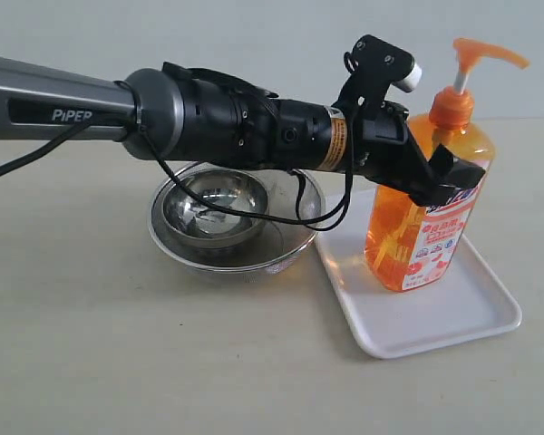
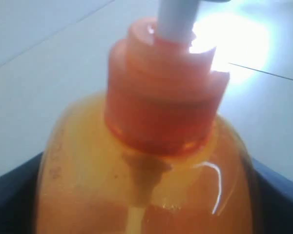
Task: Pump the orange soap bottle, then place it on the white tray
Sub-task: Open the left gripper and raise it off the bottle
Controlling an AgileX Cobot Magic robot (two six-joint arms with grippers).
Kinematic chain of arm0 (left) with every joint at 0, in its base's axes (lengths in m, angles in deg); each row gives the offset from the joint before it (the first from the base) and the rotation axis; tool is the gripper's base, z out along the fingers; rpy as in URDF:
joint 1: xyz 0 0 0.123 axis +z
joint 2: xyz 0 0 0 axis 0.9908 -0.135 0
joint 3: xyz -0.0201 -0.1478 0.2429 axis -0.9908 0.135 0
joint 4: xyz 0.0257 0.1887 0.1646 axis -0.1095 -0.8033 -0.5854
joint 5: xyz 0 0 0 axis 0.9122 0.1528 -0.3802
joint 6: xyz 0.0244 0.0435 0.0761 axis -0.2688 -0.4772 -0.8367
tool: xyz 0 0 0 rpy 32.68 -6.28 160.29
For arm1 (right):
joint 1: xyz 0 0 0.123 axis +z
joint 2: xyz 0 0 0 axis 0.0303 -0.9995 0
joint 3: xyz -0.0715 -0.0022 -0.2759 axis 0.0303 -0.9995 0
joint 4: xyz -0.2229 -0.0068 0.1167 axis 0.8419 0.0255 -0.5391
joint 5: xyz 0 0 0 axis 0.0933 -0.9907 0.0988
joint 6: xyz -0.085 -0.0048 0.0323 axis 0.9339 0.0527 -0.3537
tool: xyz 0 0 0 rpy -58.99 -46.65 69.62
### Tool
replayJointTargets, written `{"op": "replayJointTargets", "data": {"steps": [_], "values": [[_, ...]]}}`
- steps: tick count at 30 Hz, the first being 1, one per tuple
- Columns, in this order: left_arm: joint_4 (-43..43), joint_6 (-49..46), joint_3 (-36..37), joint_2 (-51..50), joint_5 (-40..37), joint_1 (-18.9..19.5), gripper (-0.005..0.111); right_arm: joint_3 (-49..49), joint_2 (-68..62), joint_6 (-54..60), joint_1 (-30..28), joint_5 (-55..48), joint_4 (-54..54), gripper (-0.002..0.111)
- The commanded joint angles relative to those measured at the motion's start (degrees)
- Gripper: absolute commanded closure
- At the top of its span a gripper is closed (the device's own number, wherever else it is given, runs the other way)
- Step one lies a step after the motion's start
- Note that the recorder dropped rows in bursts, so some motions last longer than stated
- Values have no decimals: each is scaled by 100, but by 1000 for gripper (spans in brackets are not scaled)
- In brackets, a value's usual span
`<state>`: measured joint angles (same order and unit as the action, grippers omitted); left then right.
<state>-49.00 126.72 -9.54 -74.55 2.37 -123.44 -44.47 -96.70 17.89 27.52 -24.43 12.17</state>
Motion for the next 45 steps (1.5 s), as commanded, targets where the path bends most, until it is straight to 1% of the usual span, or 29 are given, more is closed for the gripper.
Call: {"op": "replayJointTargets", "data": {"steps": [1,16,21,26,29,33,38,42,45], "values": [[70,66,-29,57,35,-20,31,-36,25,54,-13,55,29,108],[45,334,-29,173,152,-9,31,-36,25,94,-13,68,29,108],[-189,350,-29,248,165,-9,31,-36,25,94,-13,68,29,108],[-510,716,-29,402,165,-9,31,-36,25,106,-13,68,29,108],[-510,716,-29,549,165,-9,31,-36,25,122,-13,68,29,108],[-553,716,-29,756,-69,-9,31,-36,25,160,-13,68,29,108],[-1005,1125,-29,890,-126,1,31,-36,25,160,-13,68,29,108],[-1489,1750,-29,890,-130,1,31,-36,25,160,-13,68,29,108],[-1815,1953,-29,913,-156,1,31,-36,25,160,-13,68,29,108]]}}
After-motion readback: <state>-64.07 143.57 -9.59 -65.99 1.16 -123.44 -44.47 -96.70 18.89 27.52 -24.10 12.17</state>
